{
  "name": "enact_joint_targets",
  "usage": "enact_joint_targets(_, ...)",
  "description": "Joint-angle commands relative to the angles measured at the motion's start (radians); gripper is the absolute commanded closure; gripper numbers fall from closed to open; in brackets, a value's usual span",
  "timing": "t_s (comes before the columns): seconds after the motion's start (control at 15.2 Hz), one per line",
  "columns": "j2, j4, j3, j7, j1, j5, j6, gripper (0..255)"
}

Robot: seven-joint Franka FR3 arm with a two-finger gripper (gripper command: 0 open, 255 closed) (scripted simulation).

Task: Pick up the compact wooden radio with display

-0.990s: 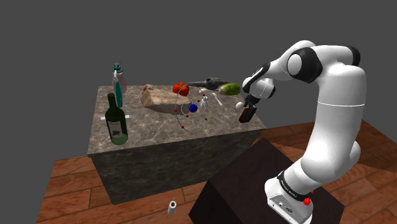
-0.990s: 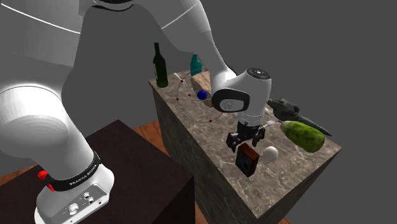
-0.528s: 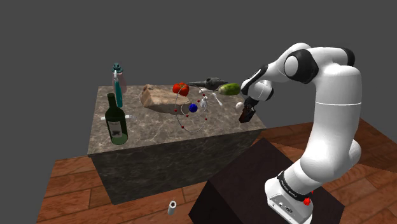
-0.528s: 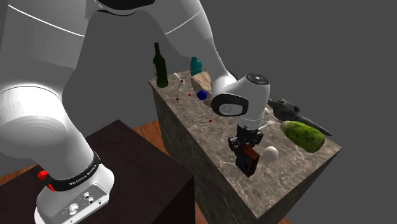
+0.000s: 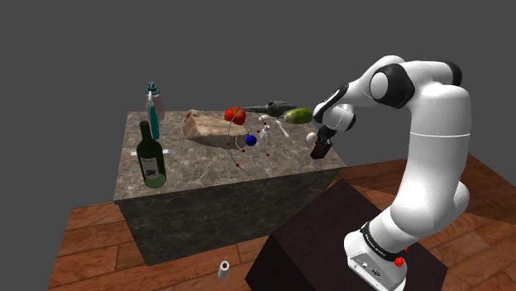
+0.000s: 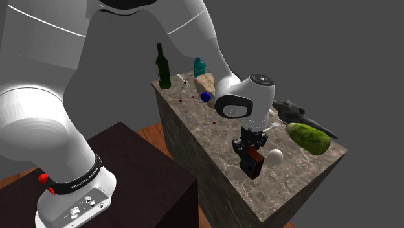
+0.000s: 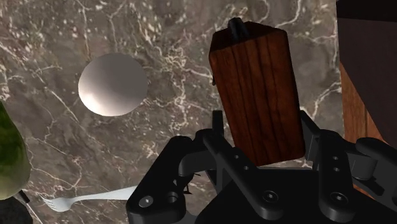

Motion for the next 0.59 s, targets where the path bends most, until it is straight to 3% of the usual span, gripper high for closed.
enact_joint_targets(0.0, -0.018, -0.007, -0.013, 0.008, 0.009, -0.012, -0.012, 255)
enact_joint_targets(0.53, -0.112, -0.030, -0.079, 0.057, 0.060, -0.081, -0.081, 255)
